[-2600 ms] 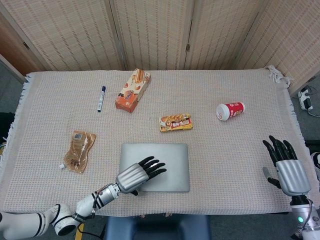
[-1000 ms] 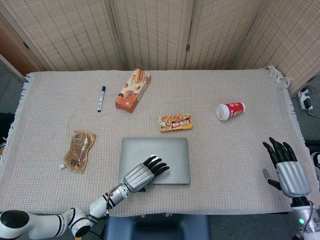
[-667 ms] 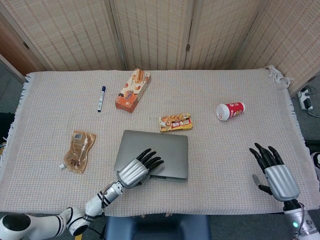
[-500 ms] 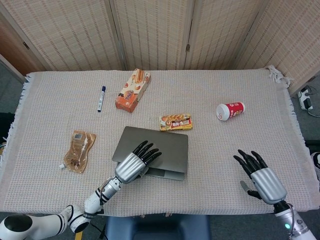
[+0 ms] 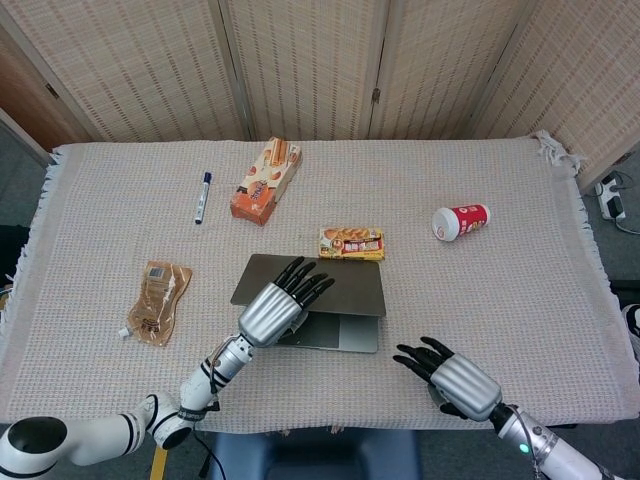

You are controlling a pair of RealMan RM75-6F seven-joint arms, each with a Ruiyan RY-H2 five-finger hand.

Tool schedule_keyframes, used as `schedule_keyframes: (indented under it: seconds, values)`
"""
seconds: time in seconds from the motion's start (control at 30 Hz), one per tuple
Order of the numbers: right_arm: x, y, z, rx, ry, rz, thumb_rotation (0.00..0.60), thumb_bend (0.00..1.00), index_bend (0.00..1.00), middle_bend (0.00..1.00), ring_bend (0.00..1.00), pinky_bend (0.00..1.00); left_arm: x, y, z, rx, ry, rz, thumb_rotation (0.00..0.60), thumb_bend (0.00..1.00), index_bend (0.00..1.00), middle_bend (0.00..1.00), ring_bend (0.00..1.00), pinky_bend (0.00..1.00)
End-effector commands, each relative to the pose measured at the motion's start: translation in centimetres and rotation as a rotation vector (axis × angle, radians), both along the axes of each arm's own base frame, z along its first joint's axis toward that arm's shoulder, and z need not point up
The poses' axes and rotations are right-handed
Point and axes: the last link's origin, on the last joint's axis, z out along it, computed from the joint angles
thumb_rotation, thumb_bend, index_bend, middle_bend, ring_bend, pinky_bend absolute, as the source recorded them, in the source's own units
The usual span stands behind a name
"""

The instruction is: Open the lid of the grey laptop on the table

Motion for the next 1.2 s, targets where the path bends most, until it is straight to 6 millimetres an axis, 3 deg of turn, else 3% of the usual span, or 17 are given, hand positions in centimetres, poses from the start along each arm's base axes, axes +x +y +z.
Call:
schedule_keyframes:
  seconds: [0.03, 0.17, 0.57, 0.8, 1.2]
  values:
    - [1.6, -1.5, -2.0, 0.049, 0.048, 0.042, 0.578, 0.87, 0.00, 0.02, 0.08, 0.00, 0.4, 0.3, 0.1, 0.004, 0.007, 0.007, 0.600, 0.63, 0.08, 0.18, 0.04, 0.00]
    - [3.0, -3.2, -4.0, 0.076, 0.075, 0.059, 0.533, 0.87, 0.00, 0.00, 0.04, 0.00, 0.6, 0.4, 0.1, 0.004, 0.013, 0.016, 0.600, 0.63, 0.08, 0.17, 0.04, 0.00]
    - [5.0, -7.0, -7.8, 0.092, 0.129, 0.090, 0.505, 0.87, 0.00, 0.00, 0.02, 0.00, 1.0, 0.0, 0.0, -0.007, 0.018, 0.017, 0.600, 0.63, 0.08, 0.17, 0.04, 0.00]
    - [5.2, -8.0, -9.5, 0.093, 0.200, 0.131, 0.504, 0.87, 0.00, 0.00, 0.03, 0.00, 1.3, 0.1, 0.2, -0.018, 0.010, 0.025, 0.600, 0.63, 0.08, 0.17, 0.04, 0.00]
    - [5.1, -8.1, -10.6, 0.107, 0.264, 0.154, 0.502, 0.87, 0.00, 0.00, 0.04, 0.00, 2.4, 2.6, 2.6, 0.019, 0.027, 0.056, 0.600, 0.63, 0.08, 0.17, 0.03, 0.00]
